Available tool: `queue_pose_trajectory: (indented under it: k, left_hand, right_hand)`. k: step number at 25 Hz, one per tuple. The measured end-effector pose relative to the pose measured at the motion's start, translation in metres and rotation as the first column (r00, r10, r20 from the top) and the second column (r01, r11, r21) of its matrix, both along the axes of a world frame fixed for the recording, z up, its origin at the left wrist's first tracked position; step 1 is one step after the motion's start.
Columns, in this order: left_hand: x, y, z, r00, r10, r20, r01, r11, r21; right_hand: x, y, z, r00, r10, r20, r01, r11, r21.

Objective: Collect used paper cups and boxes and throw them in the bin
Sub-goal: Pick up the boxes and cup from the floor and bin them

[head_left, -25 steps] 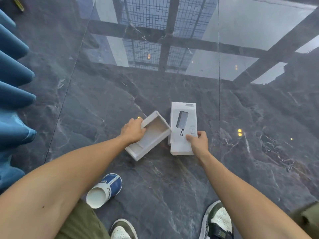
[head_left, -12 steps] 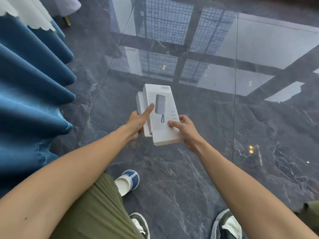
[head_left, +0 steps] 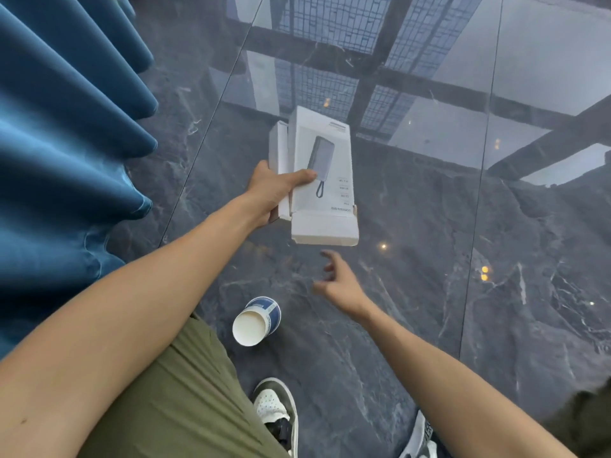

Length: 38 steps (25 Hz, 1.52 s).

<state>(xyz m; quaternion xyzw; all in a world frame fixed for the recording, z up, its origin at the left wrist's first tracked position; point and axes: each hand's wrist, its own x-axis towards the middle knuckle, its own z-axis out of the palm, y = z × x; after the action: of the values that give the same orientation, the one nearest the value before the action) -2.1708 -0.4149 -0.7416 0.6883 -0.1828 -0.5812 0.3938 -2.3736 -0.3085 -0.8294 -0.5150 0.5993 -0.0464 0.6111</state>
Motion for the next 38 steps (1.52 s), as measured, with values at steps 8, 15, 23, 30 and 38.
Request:
queue_pose_trajectory:
  k: [8, 15, 23, 30, 38]
  left_hand:
    - [-0.016, -0.012, 0.010, 0.997, -0.012, -0.071, 0.009, 0.999, -0.044]
    - [-0.039, -0.021, 0.016, 0.993, -0.088, -0.076, 0.086, 0.996, -0.035]
    - [-0.066, -0.031, 0.006, 0.990, -0.133, 0.034, 0.135, 0.990, -0.033]
    - [-0.080, 0.033, 0.102, 0.984, 0.177, 0.001, -0.177, 0.984, 0.012]
    - [-0.054, 0.134, 0.357, 0.983, 0.182, 0.018, -0.183, 0.973, 0.140]
  right_hand:
    - [0.047, 0.069, -0.021, 0.677, 0.702, -0.219, -0.723, 0.580, -0.375]
    - [0.057, 0.057, -0.013, 0.773, 0.624, -0.111, -0.602, 0.669, -0.436]
    - [0.008, 0.007, 0.027, 0.982, 0.188, -0.018, -0.185, 0.947, -0.263]
    - [-0.067, 0.004, 0.132, 0.960, -0.278, -0.026, 0.275, 0.958, -0.081]
    - [-0.087, 0.021, 0.408, 0.808, -0.588, -0.048, 0.590, 0.805, 0.059]
